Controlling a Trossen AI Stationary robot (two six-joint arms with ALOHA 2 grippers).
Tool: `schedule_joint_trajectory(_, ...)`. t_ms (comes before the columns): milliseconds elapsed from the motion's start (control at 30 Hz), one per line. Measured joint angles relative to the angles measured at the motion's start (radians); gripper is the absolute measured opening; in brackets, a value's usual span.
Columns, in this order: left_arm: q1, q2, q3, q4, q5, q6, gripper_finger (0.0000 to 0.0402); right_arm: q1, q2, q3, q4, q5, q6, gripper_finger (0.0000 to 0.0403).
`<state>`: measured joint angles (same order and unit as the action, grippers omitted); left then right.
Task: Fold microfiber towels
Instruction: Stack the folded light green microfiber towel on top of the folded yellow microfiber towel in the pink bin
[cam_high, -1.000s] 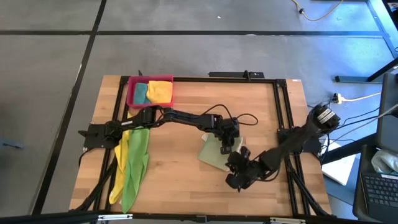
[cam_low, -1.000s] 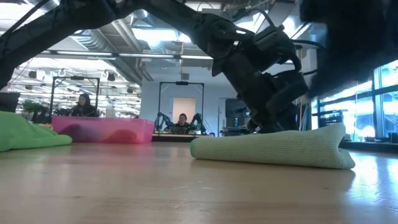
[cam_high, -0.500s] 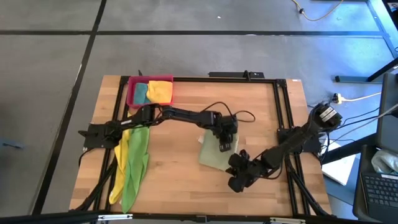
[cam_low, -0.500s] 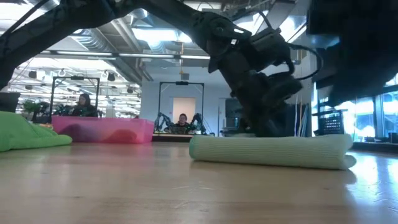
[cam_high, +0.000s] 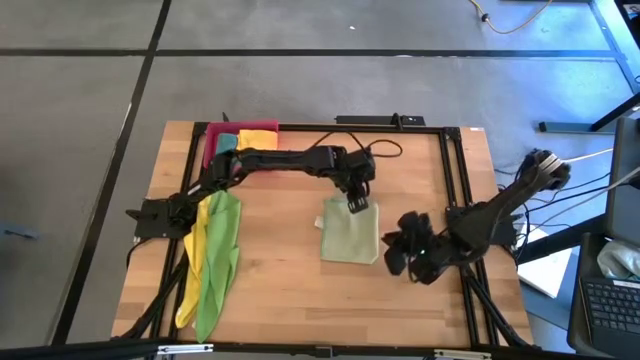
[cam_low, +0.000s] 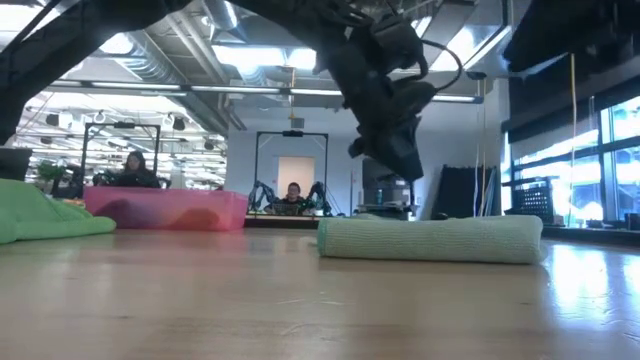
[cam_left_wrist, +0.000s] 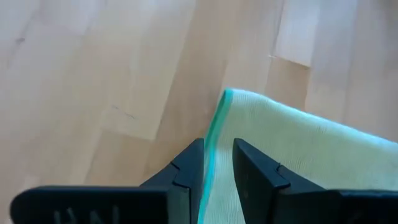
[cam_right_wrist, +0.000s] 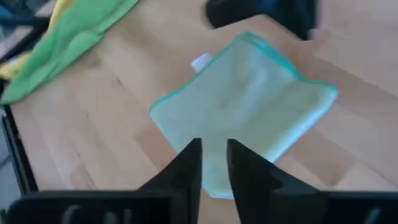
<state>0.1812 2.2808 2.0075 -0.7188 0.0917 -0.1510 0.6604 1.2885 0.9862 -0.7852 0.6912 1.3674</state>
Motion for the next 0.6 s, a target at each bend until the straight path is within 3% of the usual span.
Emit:
schedule_joint_trajectory(200,-0.020,-0.009,0.000,-0.036,0.009,0.000,0.0078,0.000,-0.061,-0.018,-0.105,-0.003,0.143,0.0122)
schedule_joint_trajectory(333,-0.035,-0.067,0.000,-0.148,-0.028,0.014,0.0078,0.000,-0.061,-0.104,-0.071,-0.036,0.299,0.0145)
schedule_joint_trajectory(467,-0.038,-0.165,0.001,-0.275,-0.113,0.078,0.0078,-0.006,-0.071,-0.246,0.076,-0.079,0.499,0.0174)
schedule_joint_trajectory(600,-0.041,-0.281,0.002,-0.302,-0.128,0.086,0.0078,-0.015,-0.083,-0.405,0.320,-0.091,0.684,0.0203)
